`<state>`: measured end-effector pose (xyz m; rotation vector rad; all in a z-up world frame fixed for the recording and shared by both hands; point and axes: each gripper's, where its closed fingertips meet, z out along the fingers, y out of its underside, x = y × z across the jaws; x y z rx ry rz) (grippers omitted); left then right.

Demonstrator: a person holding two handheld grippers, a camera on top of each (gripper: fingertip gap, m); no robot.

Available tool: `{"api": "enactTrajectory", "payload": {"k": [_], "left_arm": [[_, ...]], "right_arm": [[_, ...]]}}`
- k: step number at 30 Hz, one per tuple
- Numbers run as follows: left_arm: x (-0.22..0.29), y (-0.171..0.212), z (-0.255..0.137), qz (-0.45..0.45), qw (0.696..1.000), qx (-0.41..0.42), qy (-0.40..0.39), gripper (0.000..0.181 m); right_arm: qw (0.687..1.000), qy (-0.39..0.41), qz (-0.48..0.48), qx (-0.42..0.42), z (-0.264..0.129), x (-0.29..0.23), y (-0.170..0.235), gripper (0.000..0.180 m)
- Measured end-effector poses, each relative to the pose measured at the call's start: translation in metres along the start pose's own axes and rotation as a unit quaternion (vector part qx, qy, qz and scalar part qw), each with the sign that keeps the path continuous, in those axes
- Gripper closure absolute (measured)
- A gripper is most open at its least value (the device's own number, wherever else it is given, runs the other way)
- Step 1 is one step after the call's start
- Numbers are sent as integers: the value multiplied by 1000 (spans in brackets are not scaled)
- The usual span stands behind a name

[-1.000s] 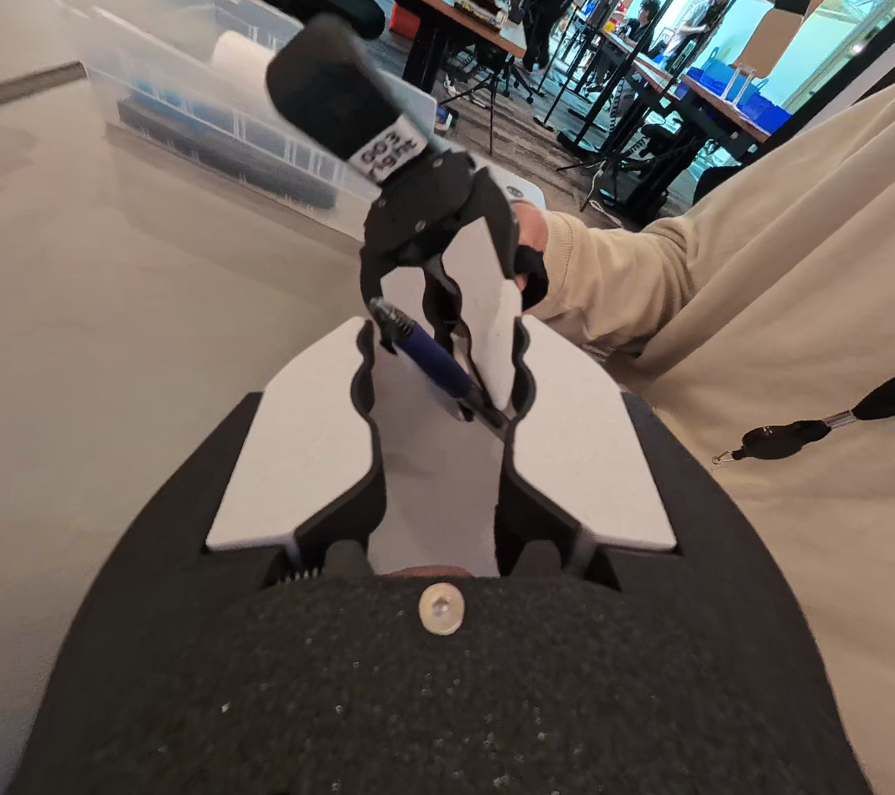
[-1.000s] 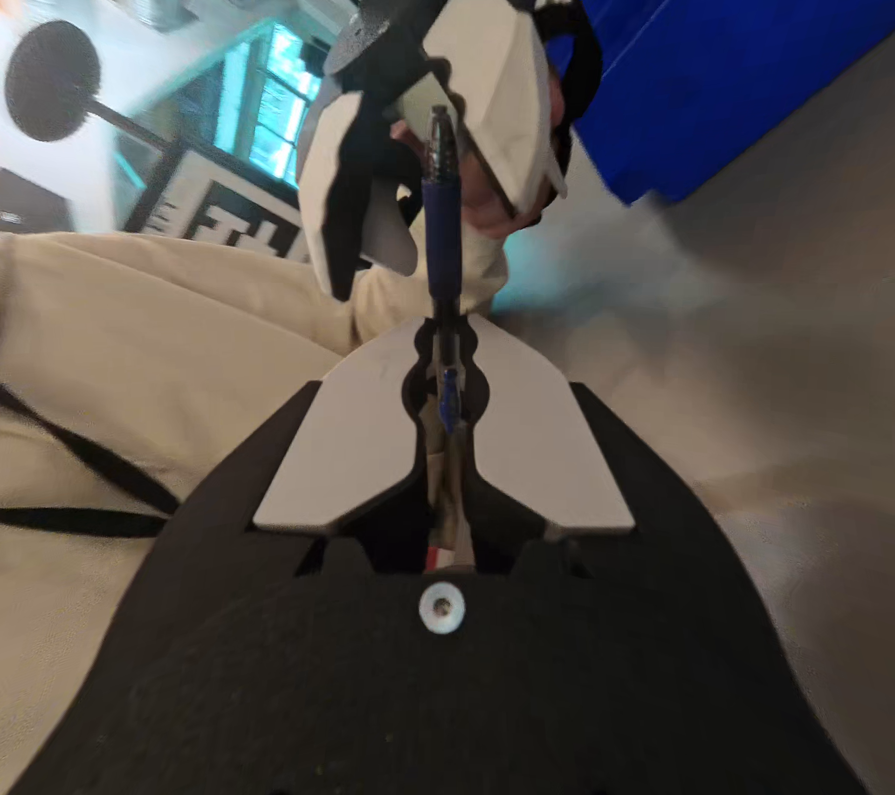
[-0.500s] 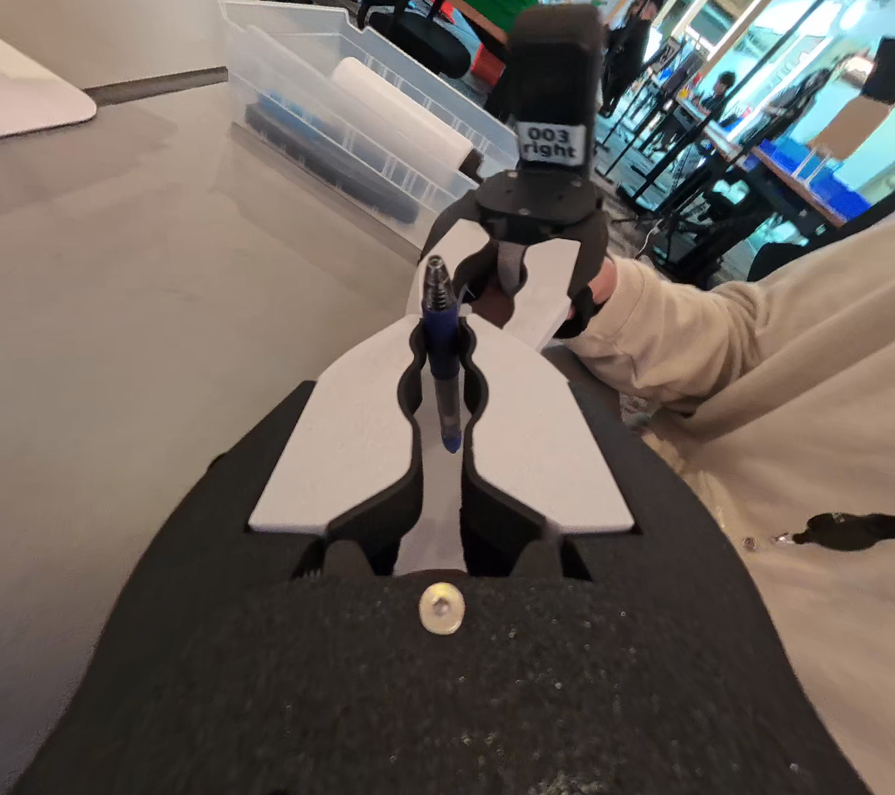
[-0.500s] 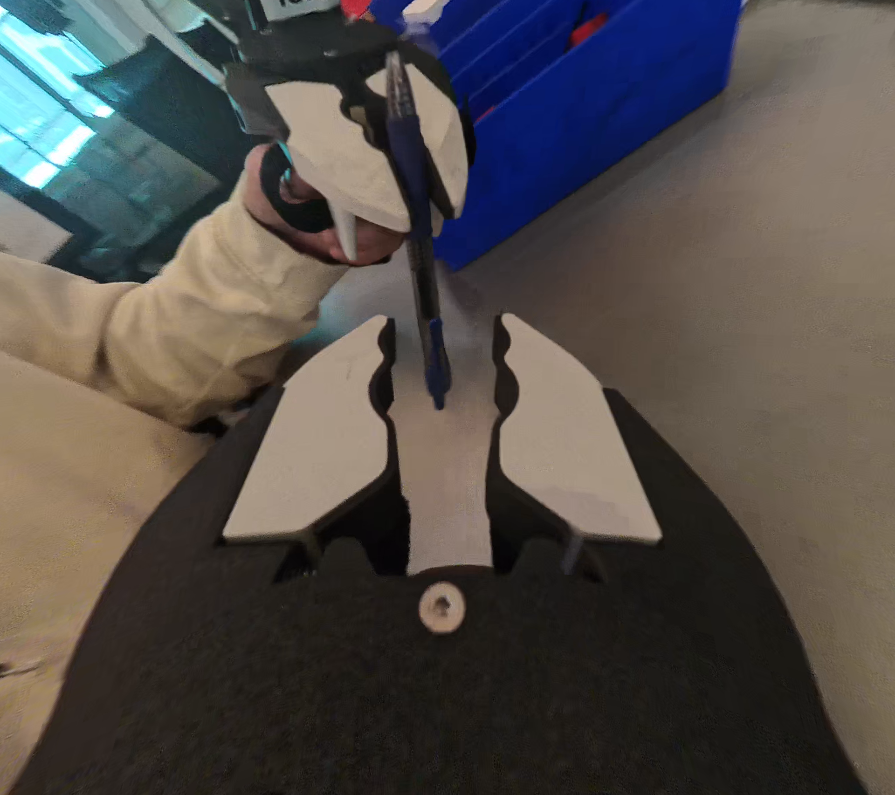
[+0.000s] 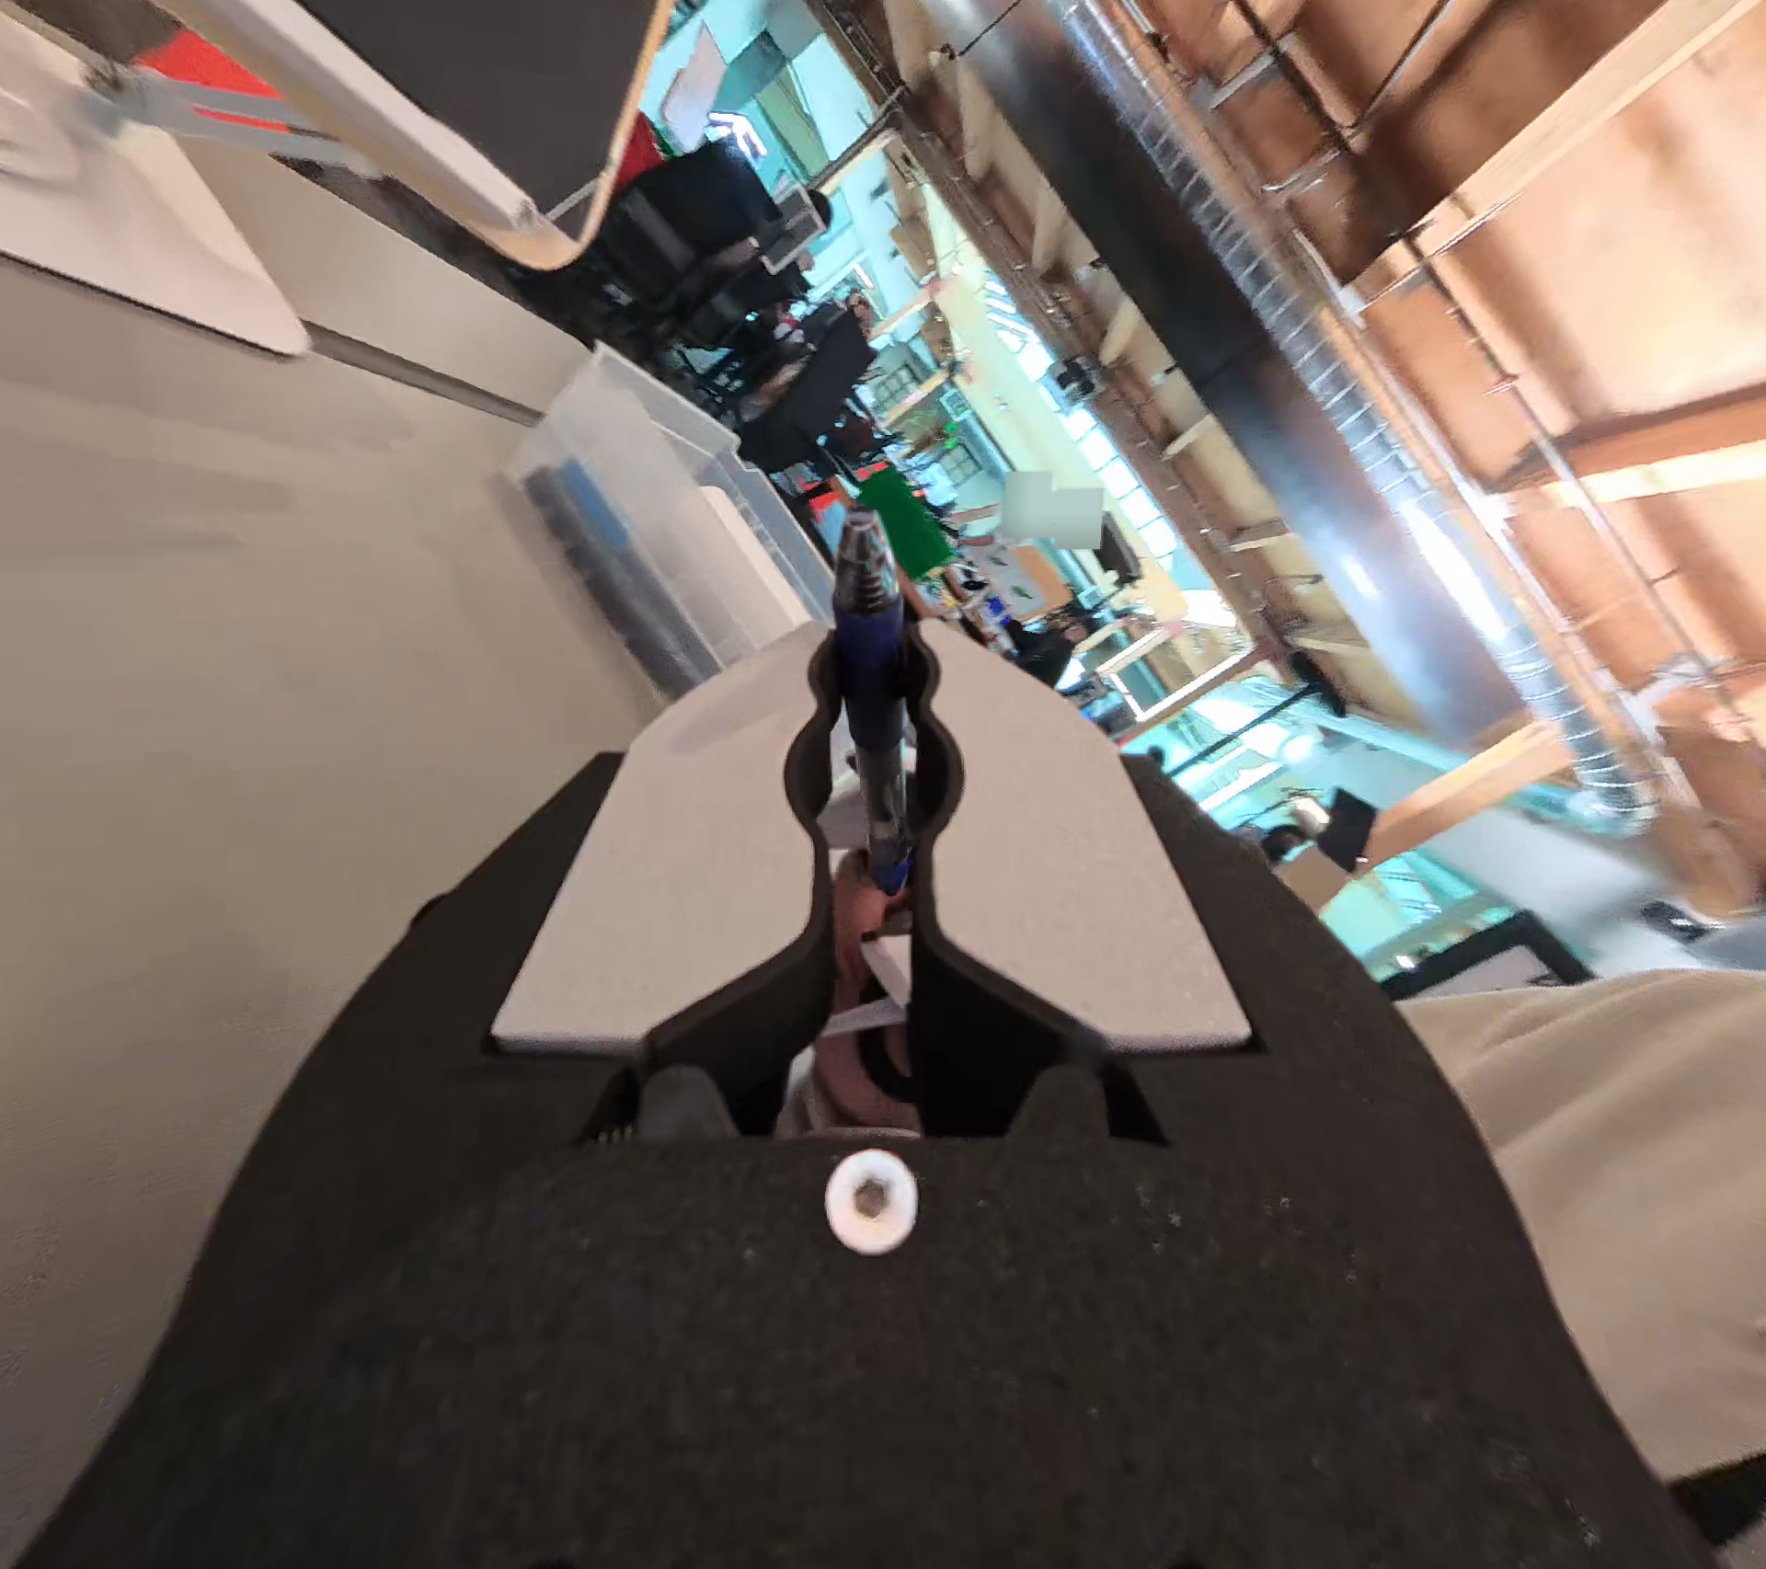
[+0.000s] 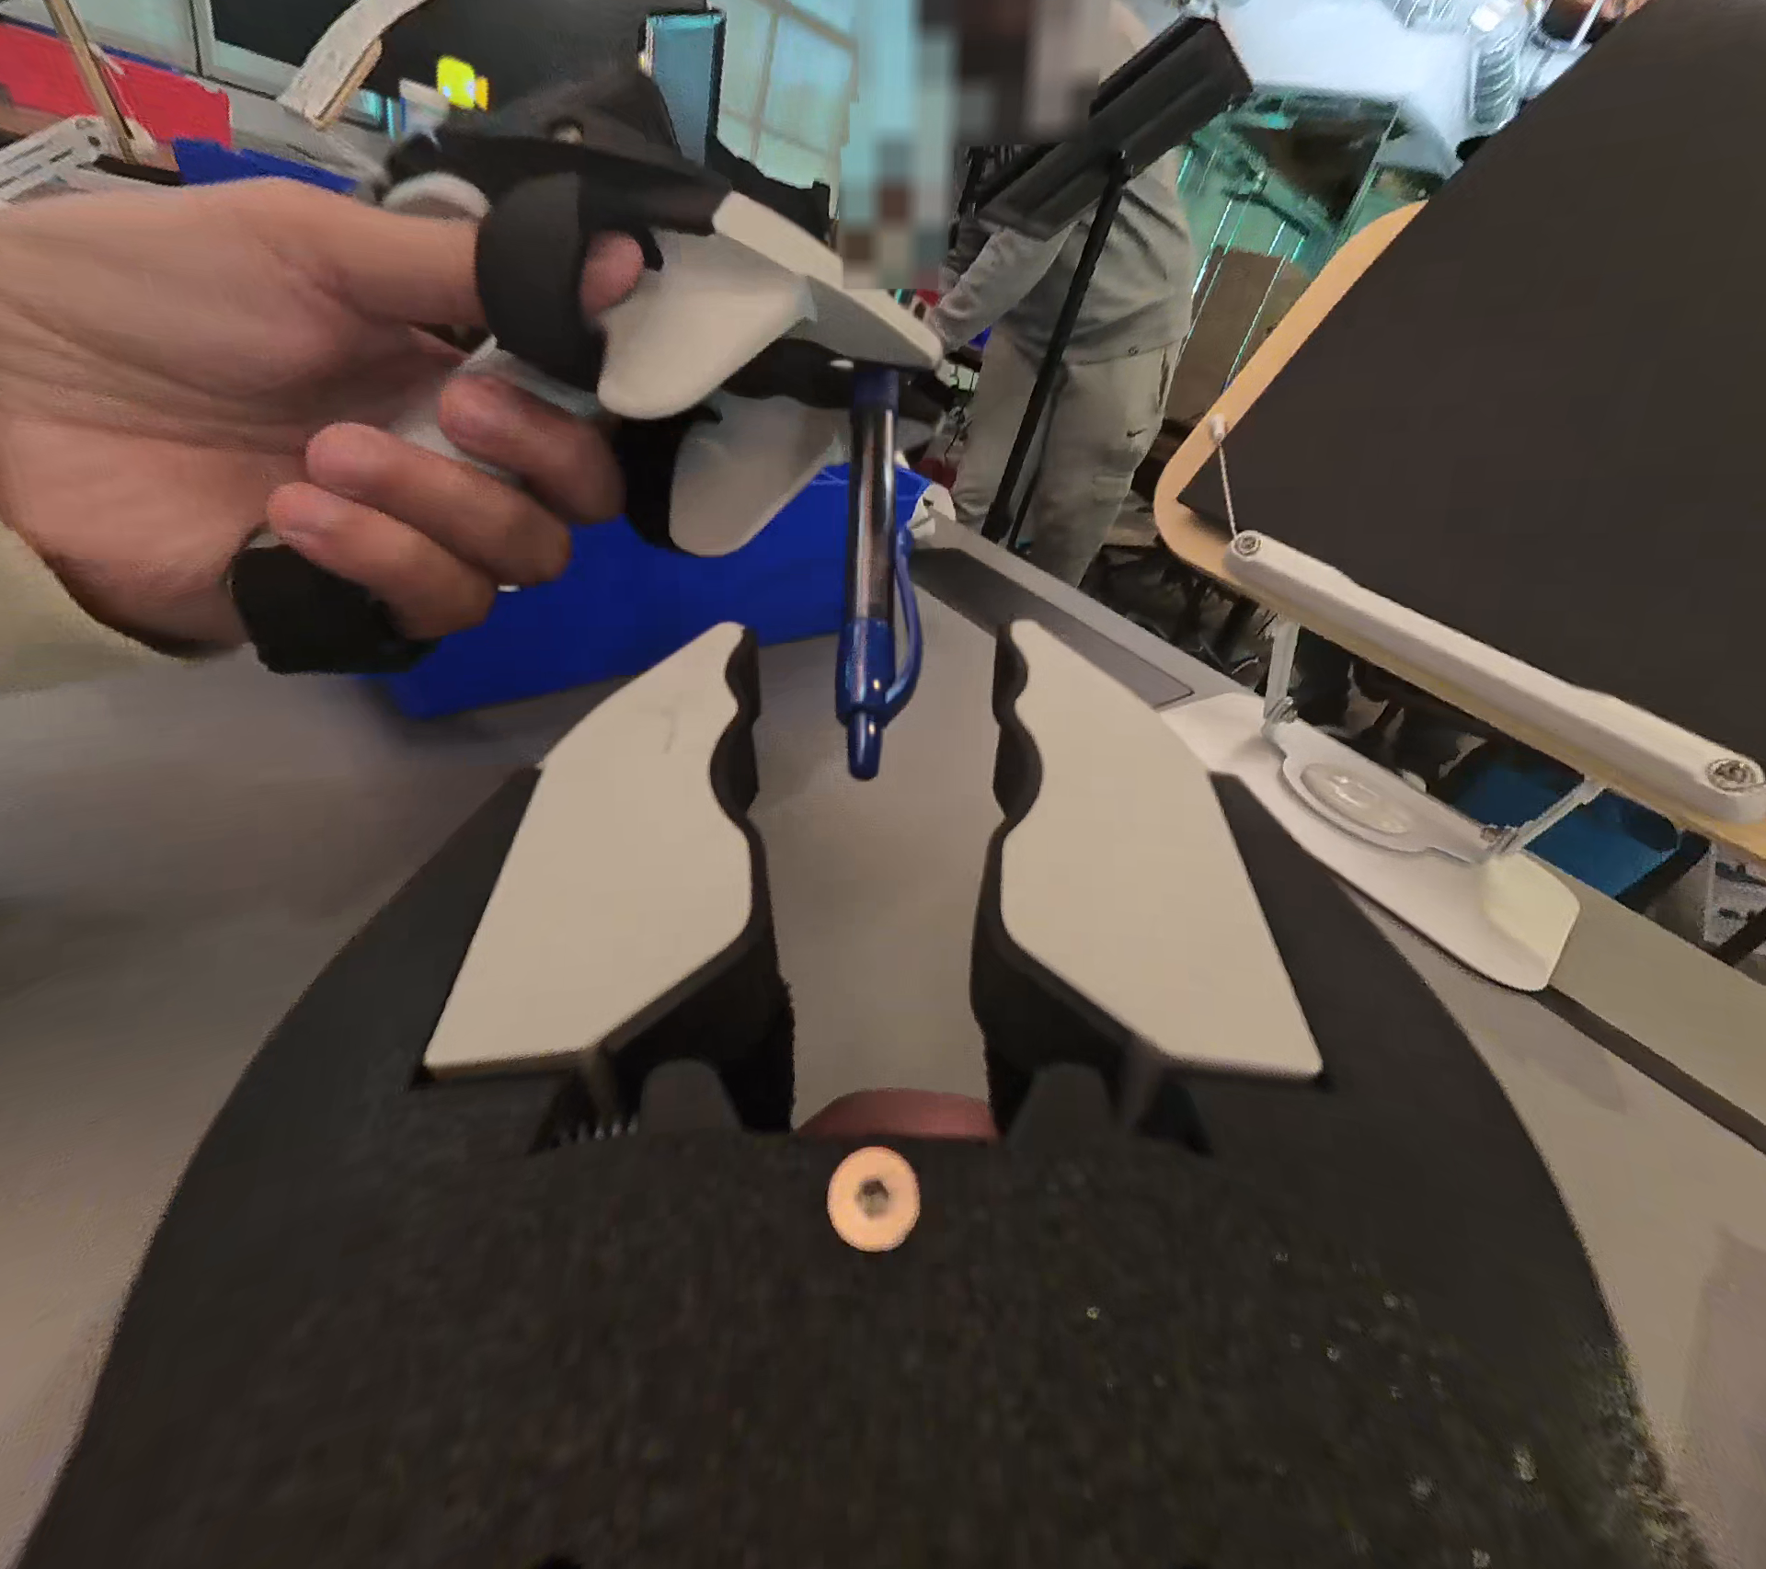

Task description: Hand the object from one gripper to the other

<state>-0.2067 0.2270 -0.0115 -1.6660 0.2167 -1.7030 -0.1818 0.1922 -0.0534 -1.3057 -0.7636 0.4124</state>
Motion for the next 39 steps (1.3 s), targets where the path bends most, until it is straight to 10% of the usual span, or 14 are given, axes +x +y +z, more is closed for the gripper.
{"api": "enactTrajectory", "payload": {"k": [12,17,23,27,32,39], "left_arm": [[7,16,10,-21,998,-42,34,169],[6,10,3,94,992,-83,-31,130],[-3,10,-14,255,946,-158,-125,126],[19,23,-19,345,912,-202,-87,124],[56,25,-22,286,940,-182,27,127],[79,23,-17,224,958,-129,122,138]], "right_arm": [[1000,-16,-21,-1,-7,3,-5,163],[998,-51,44,3,-12,13,-10,163],[983,-132,131,-3,-21,22,-11,163],[926,-250,284,-5,-27,10,-14,163],[810,-372,451,42,-40,2,-35,163],[739,-408,523,119,-41,-4,-55,163]]}}
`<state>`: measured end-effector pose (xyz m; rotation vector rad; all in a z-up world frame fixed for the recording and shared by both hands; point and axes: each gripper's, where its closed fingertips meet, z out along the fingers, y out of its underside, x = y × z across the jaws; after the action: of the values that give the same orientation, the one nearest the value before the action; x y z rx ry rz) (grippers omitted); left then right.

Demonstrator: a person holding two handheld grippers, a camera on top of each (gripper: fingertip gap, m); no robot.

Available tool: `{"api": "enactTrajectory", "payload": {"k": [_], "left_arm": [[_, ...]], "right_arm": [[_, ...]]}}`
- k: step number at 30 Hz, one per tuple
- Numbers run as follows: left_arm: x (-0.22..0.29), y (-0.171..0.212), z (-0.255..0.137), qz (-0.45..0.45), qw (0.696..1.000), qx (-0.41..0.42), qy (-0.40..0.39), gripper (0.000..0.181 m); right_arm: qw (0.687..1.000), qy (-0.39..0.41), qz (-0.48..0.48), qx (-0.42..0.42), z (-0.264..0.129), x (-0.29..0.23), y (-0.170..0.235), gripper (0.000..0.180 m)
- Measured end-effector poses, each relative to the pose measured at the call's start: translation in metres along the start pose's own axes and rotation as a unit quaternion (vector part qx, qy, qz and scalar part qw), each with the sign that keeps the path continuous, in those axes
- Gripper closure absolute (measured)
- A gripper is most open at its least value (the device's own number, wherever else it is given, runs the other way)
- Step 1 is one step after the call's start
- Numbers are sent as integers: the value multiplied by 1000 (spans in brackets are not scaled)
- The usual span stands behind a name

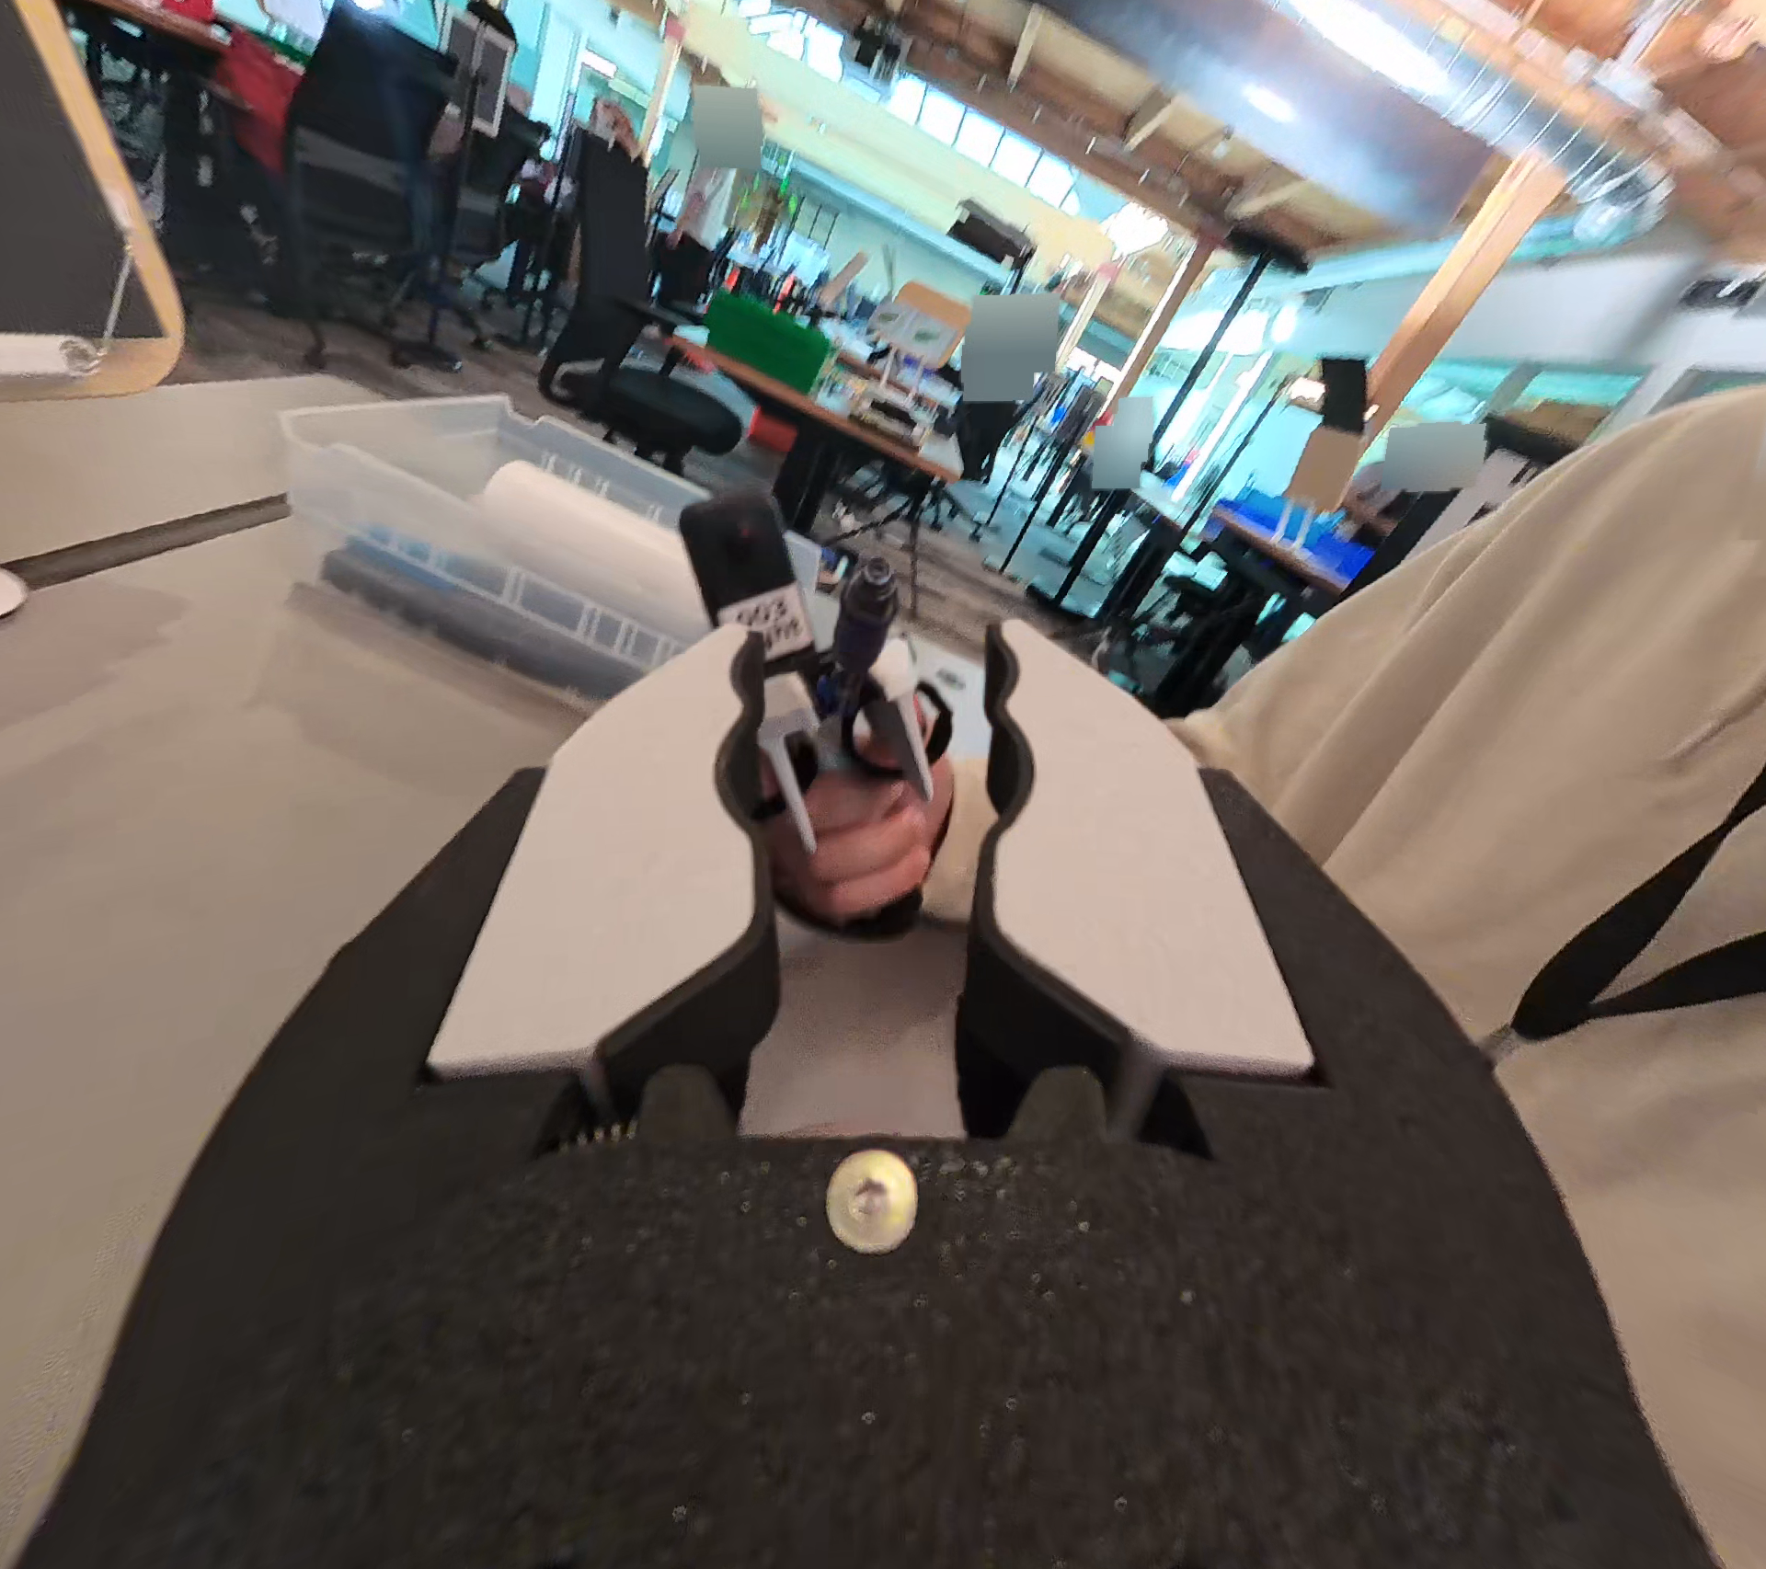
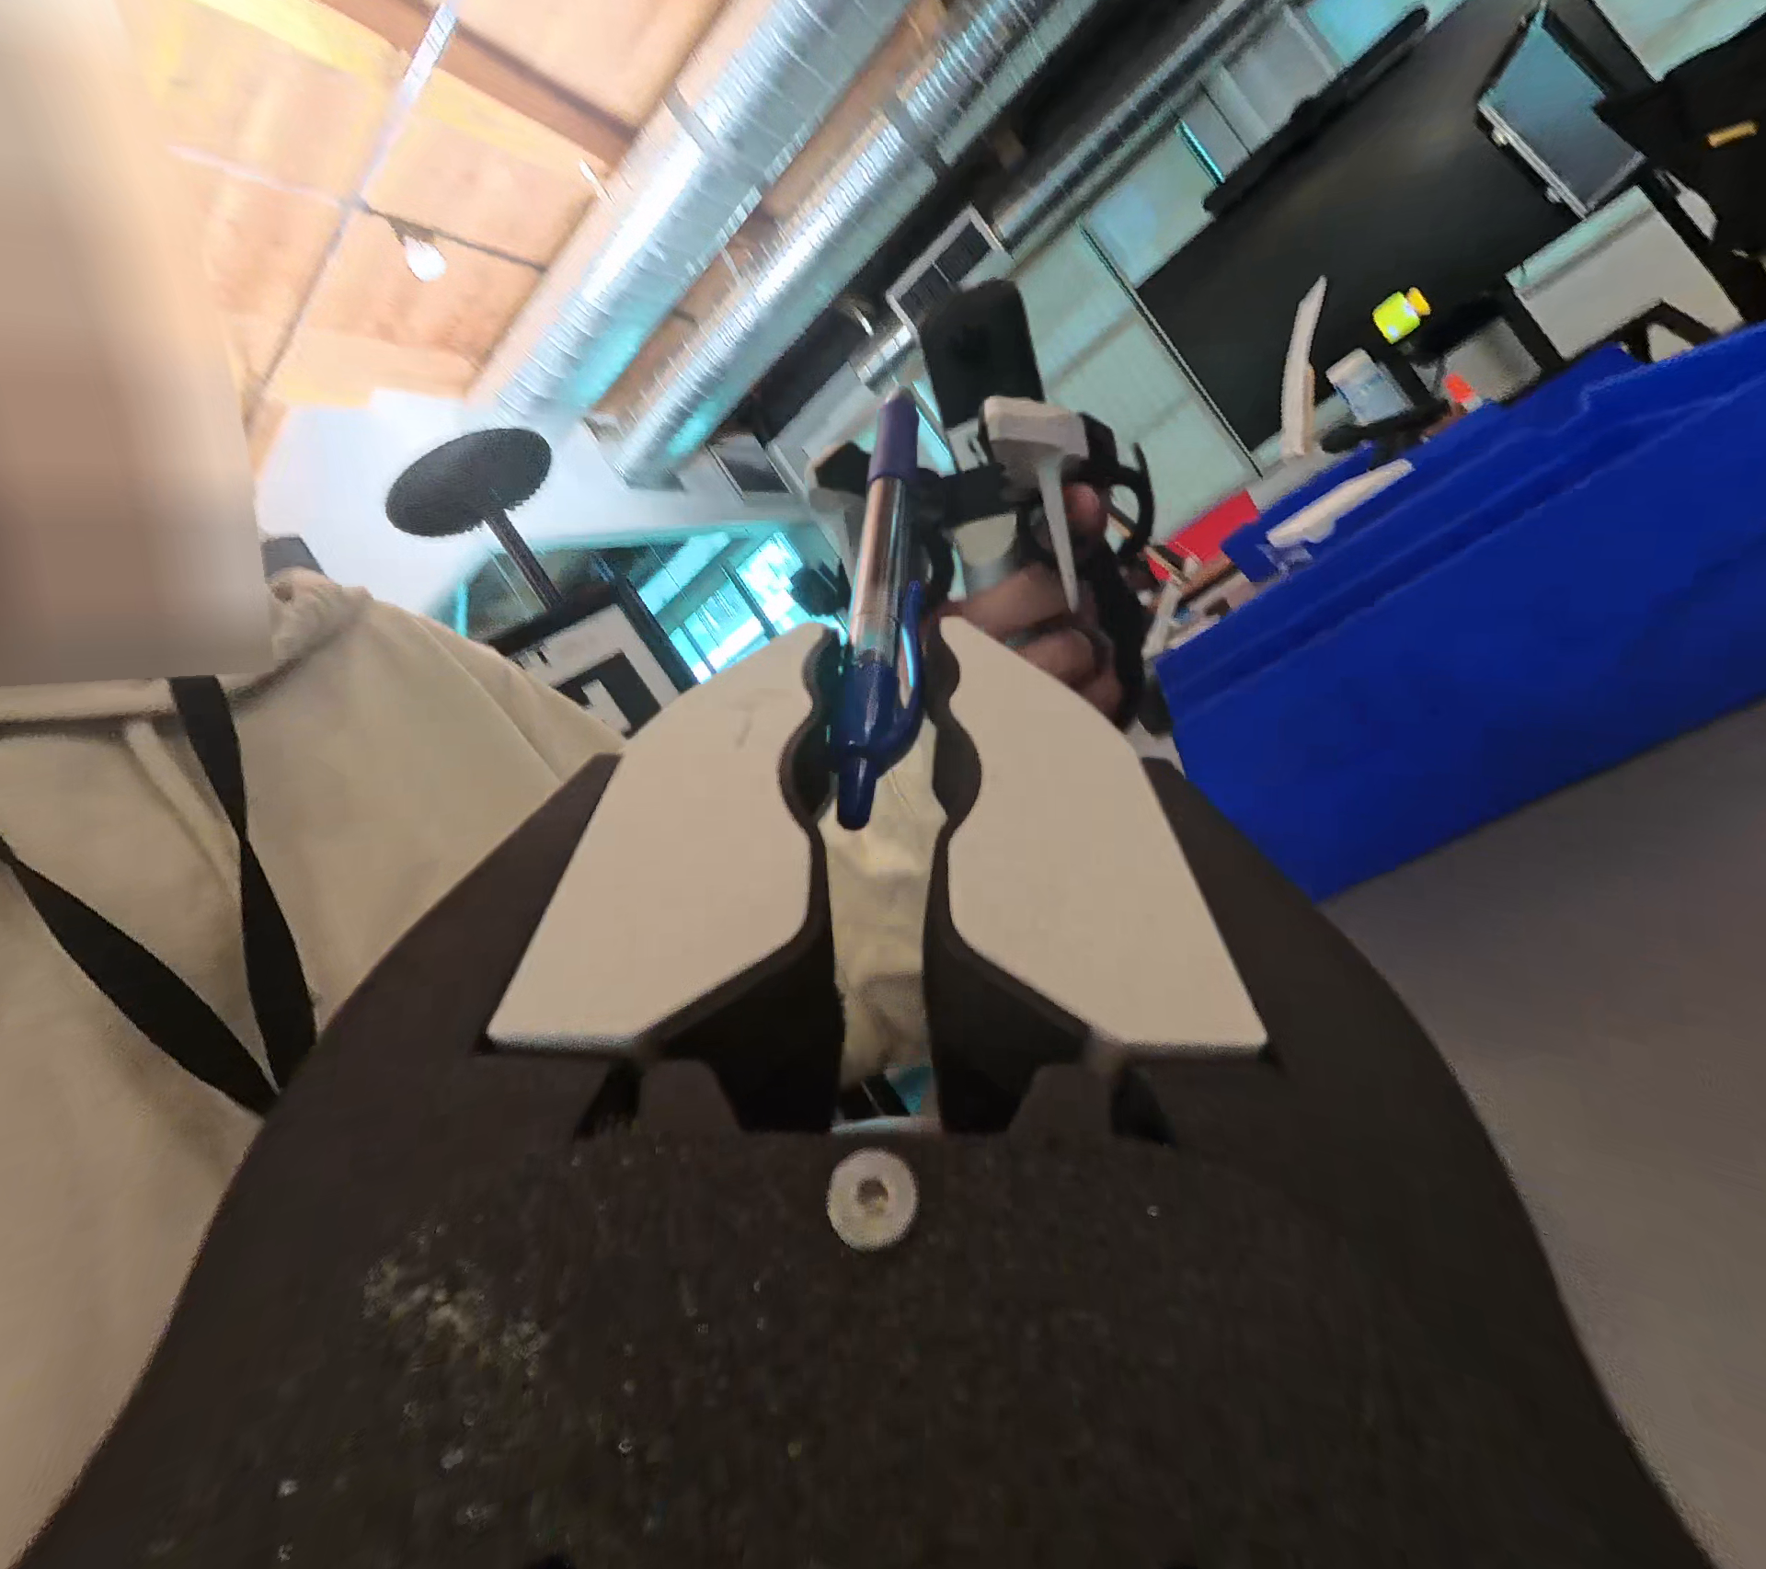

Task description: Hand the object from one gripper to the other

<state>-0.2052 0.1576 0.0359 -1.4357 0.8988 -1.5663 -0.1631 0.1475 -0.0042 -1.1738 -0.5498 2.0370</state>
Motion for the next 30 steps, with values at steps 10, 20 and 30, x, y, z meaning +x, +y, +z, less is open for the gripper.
{"api": "enactTrajectory", "payload": {"k": [10,20,30], "left_arm": [[-14,4,22,-11,999,39,-35,171],[-71,33,9,32,966,-81,-242,171],[-89,62,14,61,931,-172,-316,171]], "right_arm": [[997,1,45,67,10,13,7,163],[968,233,-89,-16,-28,62,-6,142],[795,423,-392,-190,-29,90,18,149]]}}
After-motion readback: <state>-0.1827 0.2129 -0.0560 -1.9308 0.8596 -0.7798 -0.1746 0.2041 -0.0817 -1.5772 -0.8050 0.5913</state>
